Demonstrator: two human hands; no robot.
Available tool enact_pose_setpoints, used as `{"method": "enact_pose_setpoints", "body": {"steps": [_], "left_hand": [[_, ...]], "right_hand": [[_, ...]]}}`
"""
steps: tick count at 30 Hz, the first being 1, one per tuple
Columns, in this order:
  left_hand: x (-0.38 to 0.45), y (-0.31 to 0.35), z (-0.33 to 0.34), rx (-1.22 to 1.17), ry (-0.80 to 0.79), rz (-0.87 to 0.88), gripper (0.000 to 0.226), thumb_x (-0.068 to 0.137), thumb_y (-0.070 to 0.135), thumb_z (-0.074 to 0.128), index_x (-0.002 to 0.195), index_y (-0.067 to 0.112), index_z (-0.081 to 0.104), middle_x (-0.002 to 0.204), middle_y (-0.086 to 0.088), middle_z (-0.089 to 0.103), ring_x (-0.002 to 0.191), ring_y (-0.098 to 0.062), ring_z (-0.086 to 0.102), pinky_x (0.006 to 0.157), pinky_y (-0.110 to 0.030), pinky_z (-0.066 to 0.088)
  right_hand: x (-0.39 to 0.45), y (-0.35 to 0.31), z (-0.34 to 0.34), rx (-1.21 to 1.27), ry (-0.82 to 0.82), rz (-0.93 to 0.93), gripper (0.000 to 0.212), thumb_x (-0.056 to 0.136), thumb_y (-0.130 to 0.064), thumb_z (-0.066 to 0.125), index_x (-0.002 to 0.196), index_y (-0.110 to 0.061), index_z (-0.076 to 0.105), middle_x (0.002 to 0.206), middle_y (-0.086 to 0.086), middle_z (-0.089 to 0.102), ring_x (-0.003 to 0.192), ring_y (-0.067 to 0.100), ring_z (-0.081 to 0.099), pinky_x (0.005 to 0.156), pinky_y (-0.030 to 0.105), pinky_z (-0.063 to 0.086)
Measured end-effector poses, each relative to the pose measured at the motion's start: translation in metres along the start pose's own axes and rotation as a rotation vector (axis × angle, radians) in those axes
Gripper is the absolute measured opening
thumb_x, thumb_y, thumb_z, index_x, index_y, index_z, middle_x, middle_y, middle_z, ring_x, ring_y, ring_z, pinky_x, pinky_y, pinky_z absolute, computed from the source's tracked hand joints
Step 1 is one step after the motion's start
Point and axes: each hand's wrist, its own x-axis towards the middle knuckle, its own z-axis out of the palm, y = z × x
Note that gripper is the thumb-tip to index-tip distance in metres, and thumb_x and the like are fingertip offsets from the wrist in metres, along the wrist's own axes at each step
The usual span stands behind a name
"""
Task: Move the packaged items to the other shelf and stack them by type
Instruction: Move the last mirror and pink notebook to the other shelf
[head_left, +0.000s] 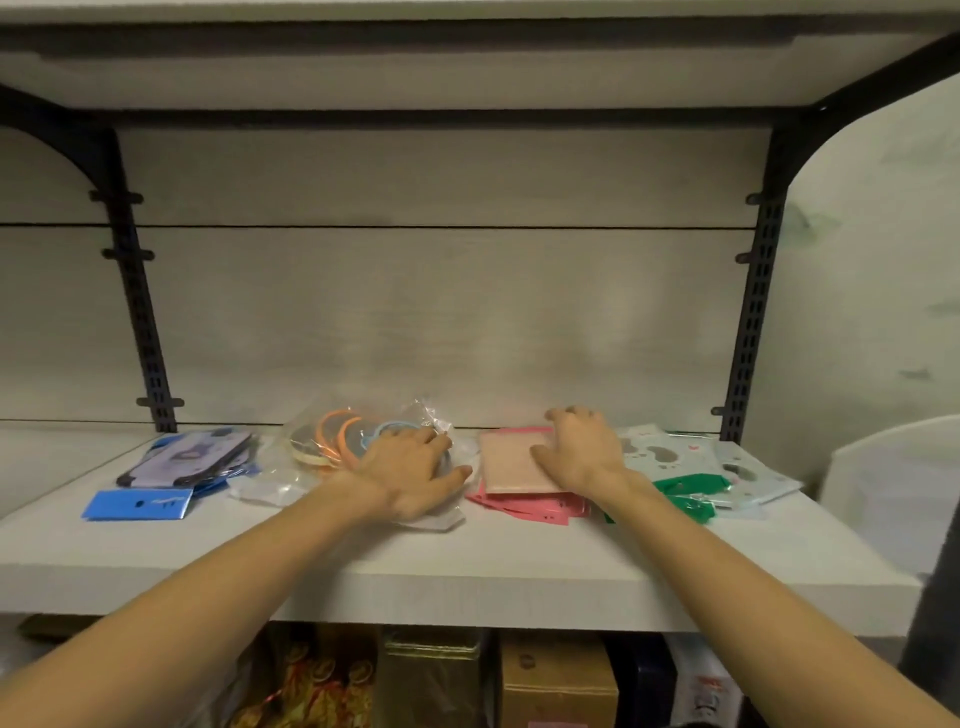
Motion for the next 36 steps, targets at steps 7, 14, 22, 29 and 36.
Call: {"method": "enact_pose_setpoints", "body": {"steps": [7, 14, 22, 29, 36], "left_hand": [[0.002, 0.0, -0.005, -0.01, -0.026, -0.022, 0.06, 0.102, 0.061, 0.03, 0.123, 0.012, 0.058, 0.133, -0.007, 0.059, 0.127, -0.028, 0.052, 0.11, -0.039, 0.032], [-0.015, -0.029, -0.024, -0.028, 0.282, -0.038, 0.087, 0.088, 0.067, 0.006, 0.144, 0.016, 0.048, 0.154, -0.004, 0.043, 0.144, -0.023, 0.032, 0.121, -0.034, 0.011], [-0.09, -0.122, -0.077, 0.097, 0.631, -0.128, 0.059, 0.099, 0.05, 0.035, 0.136, 0.009, 0.054, 0.151, -0.015, 0.045, 0.146, -0.032, 0.032, 0.126, -0.047, 0.012], [-0.209, -0.212, -0.142, 0.166, 1.044, -0.077, 0.064, 0.092, 0.027, 0.062, 0.147, 0.003, 0.04, 0.162, -0.021, 0.025, 0.15, -0.037, 0.025, 0.119, -0.057, 0.025], [-0.304, -0.309, -0.171, 0.221, 0.995, -0.294, 0.066, 0.096, 0.033, 0.055, 0.152, 0.004, 0.033, 0.163, -0.018, 0.024, 0.149, -0.034, 0.027, 0.121, -0.049, 0.025]], "right_hand": [[0.007, -0.002, 0.006, -0.028, -0.083, -0.049, 0.034, 0.098, -0.024, 0.041, 0.111, -0.019, 0.073, 0.121, 0.012, 0.069, 0.11, 0.036, 0.061, 0.086, 0.037, 0.048], [-0.007, -0.021, -0.008, 0.069, 0.081, -0.052, 0.045, 0.101, -0.037, 0.046, 0.141, -0.02, 0.054, 0.142, 0.009, 0.055, 0.134, 0.032, 0.041, 0.106, 0.044, 0.041], [-0.029, -0.133, -0.04, 0.447, 0.627, -0.231, 0.051, 0.097, -0.023, 0.053, 0.145, -0.009, 0.044, 0.147, 0.009, 0.048, 0.144, 0.03, 0.033, 0.116, 0.047, 0.032], [-0.063, -0.286, -0.086, 0.875, 0.98, -0.317, 0.06, 0.096, -0.018, 0.053, 0.152, -0.011, 0.036, 0.157, 0.005, 0.038, 0.149, 0.02, 0.027, 0.123, 0.032, 0.021], [-0.099, -0.433, -0.073, 0.898, 0.951, -0.527, 0.062, 0.098, -0.017, 0.051, 0.155, -0.005, 0.031, 0.162, 0.008, 0.031, 0.153, 0.022, 0.02, 0.125, 0.031, 0.013]]}}
